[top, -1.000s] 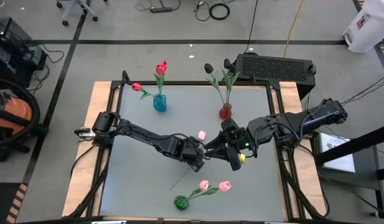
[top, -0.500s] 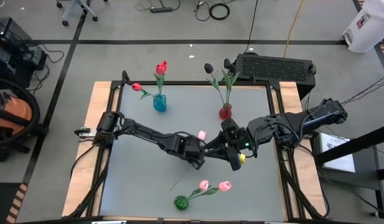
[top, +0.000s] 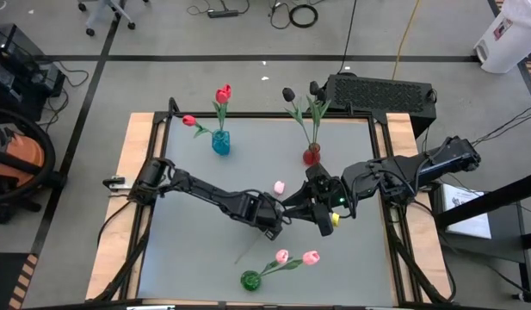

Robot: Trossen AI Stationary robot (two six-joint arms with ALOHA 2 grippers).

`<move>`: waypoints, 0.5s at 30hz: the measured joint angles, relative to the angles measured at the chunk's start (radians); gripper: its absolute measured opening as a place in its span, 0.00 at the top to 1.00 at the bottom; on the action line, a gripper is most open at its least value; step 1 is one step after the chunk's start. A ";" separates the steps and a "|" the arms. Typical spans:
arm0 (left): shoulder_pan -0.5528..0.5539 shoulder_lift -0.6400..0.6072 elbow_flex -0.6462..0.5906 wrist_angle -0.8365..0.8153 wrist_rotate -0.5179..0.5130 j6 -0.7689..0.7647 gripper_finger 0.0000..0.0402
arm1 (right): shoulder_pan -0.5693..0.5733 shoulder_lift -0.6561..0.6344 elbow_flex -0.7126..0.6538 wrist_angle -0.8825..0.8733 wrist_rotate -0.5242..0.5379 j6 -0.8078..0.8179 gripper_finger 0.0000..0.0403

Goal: Sort flowers into vase by color
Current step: Put the pink tulip into the green vase

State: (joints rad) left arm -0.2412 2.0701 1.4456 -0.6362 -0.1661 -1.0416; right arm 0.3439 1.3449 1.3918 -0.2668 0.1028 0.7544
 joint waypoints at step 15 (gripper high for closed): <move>-0.002 0.021 0.003 -0.005 -0.010 0.027 0.77 | 0.000 0.000 0.000 0.000 0.000 0.000 0.59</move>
State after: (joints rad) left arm -0.2428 2.0914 1.4487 -0.6413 -0.1763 -1.0142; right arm 0.3443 1.3453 1.3918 -0.2665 0.1028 0.7545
